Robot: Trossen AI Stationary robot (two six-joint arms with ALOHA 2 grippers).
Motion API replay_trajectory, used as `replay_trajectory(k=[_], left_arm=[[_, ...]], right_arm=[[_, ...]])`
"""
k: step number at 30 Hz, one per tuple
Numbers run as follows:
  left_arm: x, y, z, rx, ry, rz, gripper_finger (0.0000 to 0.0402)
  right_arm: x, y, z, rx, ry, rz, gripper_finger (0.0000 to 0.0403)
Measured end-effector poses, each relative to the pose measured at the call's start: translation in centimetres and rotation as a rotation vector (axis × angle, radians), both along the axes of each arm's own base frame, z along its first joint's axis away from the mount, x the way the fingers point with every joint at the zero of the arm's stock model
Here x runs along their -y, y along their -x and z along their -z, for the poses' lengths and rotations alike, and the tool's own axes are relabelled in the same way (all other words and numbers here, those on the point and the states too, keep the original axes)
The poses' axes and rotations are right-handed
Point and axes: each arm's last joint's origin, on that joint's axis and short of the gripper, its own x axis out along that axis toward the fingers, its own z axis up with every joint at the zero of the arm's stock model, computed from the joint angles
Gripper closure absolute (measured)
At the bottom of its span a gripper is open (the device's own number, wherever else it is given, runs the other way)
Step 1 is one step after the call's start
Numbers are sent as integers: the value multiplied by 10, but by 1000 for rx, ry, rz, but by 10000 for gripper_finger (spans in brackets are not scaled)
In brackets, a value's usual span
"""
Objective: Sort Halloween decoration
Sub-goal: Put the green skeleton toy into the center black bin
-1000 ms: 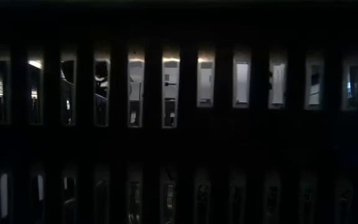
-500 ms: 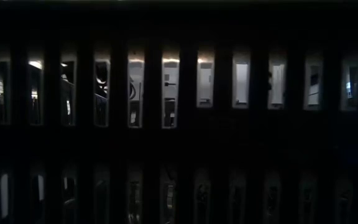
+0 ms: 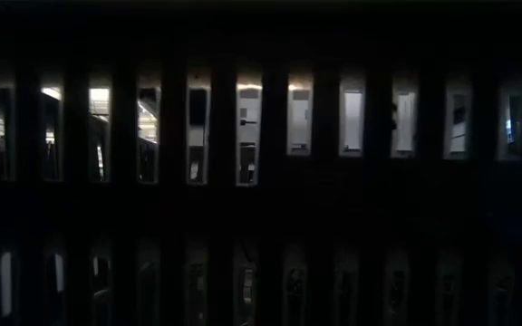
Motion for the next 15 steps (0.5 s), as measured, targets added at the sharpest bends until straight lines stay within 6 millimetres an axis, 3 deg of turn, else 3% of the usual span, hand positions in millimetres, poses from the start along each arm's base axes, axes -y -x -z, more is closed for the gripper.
replay_trajectory(k=[4,9,15], left_arm=[[36,-17,-8,163,-78,116,395],[74,-33,4,277,-140,196,395],[85,-44,32,302,-151,184,392]], right_arm=[[0,0,0,2,2,7,269],[0,-1,-2,24,0,6,269],[0,-1,-5,49,-2,6,269]])
